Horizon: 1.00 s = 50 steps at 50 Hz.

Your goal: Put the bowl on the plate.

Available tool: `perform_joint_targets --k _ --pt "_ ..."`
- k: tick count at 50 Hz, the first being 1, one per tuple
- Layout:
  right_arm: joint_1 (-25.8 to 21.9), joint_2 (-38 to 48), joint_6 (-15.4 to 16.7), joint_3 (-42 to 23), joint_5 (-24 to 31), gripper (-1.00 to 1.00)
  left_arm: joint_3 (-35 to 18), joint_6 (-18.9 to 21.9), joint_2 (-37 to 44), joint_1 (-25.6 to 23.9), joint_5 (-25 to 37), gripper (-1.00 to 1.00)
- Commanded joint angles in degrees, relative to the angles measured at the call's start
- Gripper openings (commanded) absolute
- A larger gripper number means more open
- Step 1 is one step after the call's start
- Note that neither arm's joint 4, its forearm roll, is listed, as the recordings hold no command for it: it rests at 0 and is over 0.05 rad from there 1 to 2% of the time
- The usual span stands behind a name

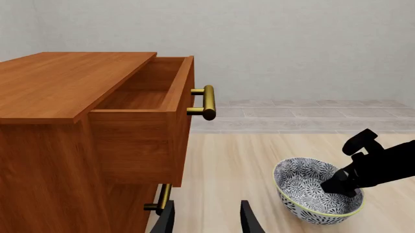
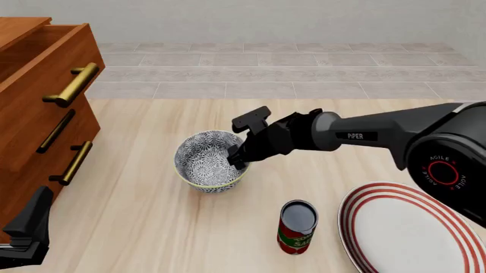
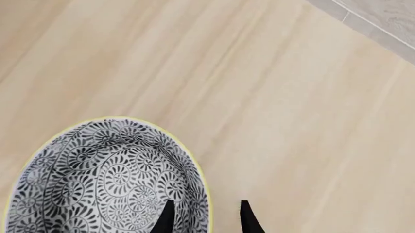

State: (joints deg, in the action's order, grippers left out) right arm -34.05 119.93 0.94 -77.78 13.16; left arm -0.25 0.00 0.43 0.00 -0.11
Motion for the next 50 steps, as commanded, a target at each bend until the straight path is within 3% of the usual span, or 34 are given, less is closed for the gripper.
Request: perform_joint_targets --k 1,10,11,50 --pt "0.4 0.9 0.1 -0.1 -0.1 1.0 0.0 0.0 0.0 0.0 0.0 1.0" --pt "0.3 1.2 0.0 -0.3 -0.2 1.0 0.0 0.0 0.0 0.0 0.0 1.0" --pt "0.3 1.1 0.1 -0.3 -0.2 -1.0 0.0 0.0 0.0 0.0 0.0 1.0" --pt "1.4 -4.1 0.9 -3.3 1.2 -1.0 0.0 0.0 0.0 0.0 0.0 1.0"
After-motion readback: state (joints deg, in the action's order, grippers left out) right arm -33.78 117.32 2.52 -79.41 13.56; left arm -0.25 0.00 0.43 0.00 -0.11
